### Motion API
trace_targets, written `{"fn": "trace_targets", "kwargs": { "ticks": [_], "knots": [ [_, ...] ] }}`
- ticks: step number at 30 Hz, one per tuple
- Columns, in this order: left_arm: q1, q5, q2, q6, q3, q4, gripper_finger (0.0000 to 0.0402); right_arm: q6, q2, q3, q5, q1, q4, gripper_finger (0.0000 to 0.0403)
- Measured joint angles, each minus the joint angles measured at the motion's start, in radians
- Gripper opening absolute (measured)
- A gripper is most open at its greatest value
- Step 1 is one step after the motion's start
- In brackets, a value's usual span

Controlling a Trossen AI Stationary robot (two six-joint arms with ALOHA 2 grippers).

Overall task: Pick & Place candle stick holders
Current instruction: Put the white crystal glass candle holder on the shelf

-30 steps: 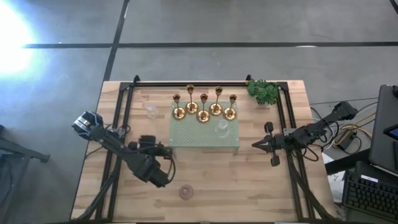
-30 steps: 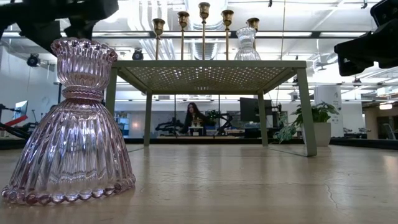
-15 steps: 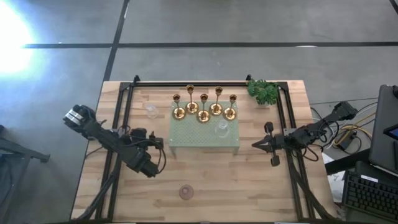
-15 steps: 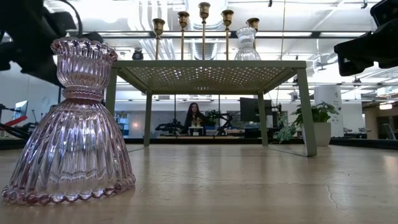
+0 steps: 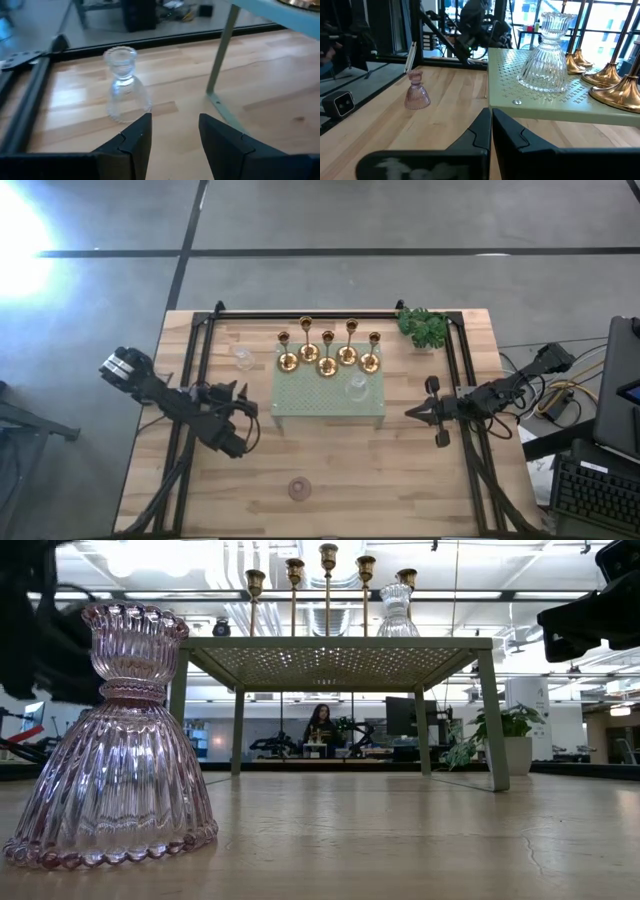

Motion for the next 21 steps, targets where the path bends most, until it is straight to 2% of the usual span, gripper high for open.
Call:
{"fn": "trace_targets", "kwargs": {
  "ticks": [5,7,11,21],
  "knots": [
    [0.010,-0.041,0.000,0.106,-0.121,0.207,0.0168,0.000,0.000,0.000,0.000,0.000,0.000,0.0009],
    [0.014,-0.094,0.000,0.142,-0.156,0.248,0.0168,0.000,0.000,0.000,0.000,0.000,0.000,0.0009],
    [0.048,-0.187,0.000,0.173,-0.199,0.258,0.0168,0.000,0.000,0.000,0.000,0.000,0.000,0.0009],
    [0.199,-0.208,0.001,0.254,-0.253,0.330,0.0168,0.000,0.000,0.000,0.000,0.000,0.000,0.0009]
  ]
}}
